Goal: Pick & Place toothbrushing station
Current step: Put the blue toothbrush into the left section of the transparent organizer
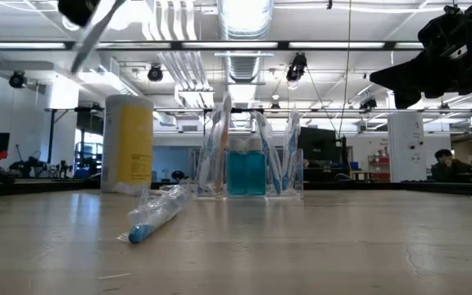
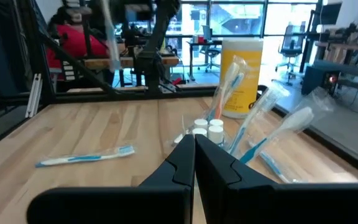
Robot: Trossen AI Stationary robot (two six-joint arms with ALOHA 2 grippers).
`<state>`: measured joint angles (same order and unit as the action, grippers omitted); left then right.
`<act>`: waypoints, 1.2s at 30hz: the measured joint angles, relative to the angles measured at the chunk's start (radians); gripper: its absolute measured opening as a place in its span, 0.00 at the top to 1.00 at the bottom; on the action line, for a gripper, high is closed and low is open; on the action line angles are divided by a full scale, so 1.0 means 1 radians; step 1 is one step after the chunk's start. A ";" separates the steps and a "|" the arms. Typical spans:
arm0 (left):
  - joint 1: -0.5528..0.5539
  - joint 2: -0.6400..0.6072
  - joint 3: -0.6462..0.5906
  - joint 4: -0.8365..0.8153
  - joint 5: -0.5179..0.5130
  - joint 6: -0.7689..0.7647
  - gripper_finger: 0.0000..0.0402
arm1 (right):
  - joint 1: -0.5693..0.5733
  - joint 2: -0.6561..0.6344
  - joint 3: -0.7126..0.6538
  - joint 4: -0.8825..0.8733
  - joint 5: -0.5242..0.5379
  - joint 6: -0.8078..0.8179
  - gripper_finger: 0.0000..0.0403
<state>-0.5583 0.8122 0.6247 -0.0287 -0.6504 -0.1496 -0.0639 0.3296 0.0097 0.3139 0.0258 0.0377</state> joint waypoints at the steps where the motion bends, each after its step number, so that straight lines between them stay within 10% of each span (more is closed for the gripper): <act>1: 0.035 -0.032 -0.043 0.038 0.063 0.020 1.00 | 0.000 0.000 0.000 0.009 0.000 -0.007 0.98; 9: 0.322 -0.269 -0.357 0.294 0.505 0.079 1.00 | 0.000 0.000 0.000 -0.004 -0.001 0.037 0.98; 36: 0.346 -0.691 -0.616 0.284 0.533 0.209 1.00 | 0.000 -0.002 0.000 0.072 0.001 0.038 0.98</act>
<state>-0.2123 0.1211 0.0090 0.2553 -0.1170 0.0591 -0.0639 0.3279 0.0097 0.3860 0.0273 0.0759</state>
